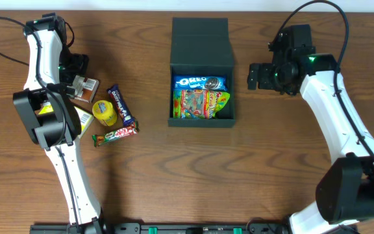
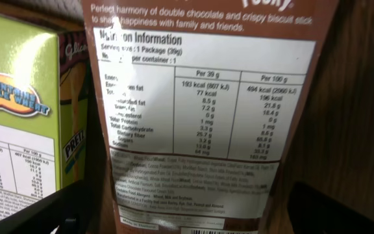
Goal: Pack container
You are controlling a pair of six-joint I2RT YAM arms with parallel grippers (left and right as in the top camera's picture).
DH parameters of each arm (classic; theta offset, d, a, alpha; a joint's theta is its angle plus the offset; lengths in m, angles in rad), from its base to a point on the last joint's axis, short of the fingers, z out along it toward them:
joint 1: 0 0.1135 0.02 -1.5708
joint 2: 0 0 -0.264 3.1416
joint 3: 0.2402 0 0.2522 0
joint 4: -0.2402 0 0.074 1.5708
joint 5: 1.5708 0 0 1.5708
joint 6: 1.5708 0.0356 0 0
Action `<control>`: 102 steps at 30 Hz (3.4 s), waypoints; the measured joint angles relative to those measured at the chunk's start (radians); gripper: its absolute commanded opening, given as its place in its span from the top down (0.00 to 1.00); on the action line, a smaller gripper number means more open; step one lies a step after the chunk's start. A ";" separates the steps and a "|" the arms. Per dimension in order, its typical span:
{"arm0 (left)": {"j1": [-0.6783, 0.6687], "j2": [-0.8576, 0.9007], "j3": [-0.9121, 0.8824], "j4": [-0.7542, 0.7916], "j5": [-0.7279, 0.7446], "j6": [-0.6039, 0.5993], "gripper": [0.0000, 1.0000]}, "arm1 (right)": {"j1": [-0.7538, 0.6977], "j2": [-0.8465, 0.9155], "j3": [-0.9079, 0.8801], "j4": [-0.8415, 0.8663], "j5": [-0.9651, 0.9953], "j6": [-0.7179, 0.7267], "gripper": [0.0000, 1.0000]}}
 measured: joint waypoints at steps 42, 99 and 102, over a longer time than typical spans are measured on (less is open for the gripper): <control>-0.011 0.018 -0.056 0.052 -0.005 0.019 0.39 | 0.000 0.000 0.000 0.000 0.000 0.006 0.01; -0.739 0.025 0.528 -0.267 -0.062 0.319 0.04 | -0.264 0.000 0.000 0.000 0.003 0.006 0.00; -0.746 0.025 0.484 -0.253 -0.096 0.338 0.04 | -0.264 0.000 0.000 0.000 0.003 0.006 0.01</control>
